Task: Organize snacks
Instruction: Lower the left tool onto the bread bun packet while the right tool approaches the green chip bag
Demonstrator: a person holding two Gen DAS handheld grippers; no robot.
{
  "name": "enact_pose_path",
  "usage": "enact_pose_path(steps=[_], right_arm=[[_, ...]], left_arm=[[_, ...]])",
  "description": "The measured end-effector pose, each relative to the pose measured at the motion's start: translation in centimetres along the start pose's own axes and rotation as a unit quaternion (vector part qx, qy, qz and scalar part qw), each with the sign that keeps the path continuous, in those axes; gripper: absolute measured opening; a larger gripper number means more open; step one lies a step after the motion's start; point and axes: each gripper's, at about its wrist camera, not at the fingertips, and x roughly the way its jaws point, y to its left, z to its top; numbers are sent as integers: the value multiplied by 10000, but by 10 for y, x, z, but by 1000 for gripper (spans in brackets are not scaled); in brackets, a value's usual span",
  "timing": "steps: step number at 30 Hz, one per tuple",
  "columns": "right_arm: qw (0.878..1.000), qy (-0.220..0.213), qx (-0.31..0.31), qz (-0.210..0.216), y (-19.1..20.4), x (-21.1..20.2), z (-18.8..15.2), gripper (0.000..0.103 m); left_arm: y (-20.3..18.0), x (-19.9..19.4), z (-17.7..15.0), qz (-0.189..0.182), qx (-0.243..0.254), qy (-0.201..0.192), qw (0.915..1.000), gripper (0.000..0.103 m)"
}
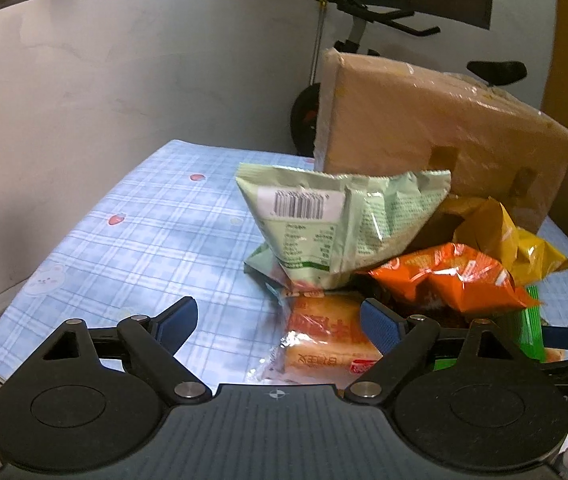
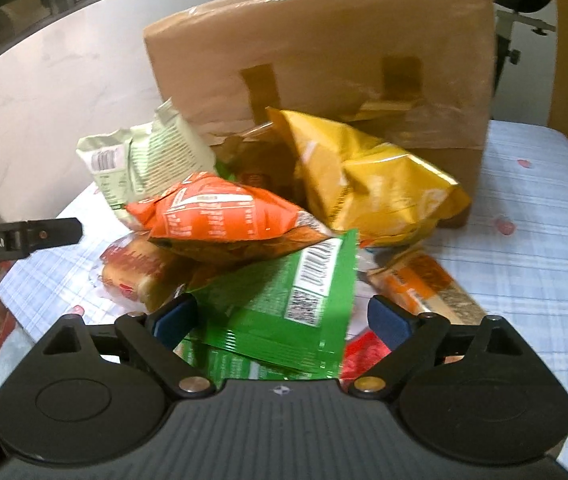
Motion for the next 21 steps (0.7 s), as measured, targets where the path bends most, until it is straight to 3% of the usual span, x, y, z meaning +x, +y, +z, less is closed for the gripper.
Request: enact_pose_path(steps=[11, 14, 21], right_arm=[[9990, 242, 179, 330, -3, 12, -5, 94], [9981, 231, 258, 511, -5, 11, -6, 81], [9989, 0, 171, 432, -7, -1, -3, 68]], left_arm=[[-8, 11, -4, -125, 152, 201, 9996, 90], [-10, 13, -5, -149, 188, 240, 9994, 90], [-9, 18, -6, -248, 161, 355, 9989, 90]])
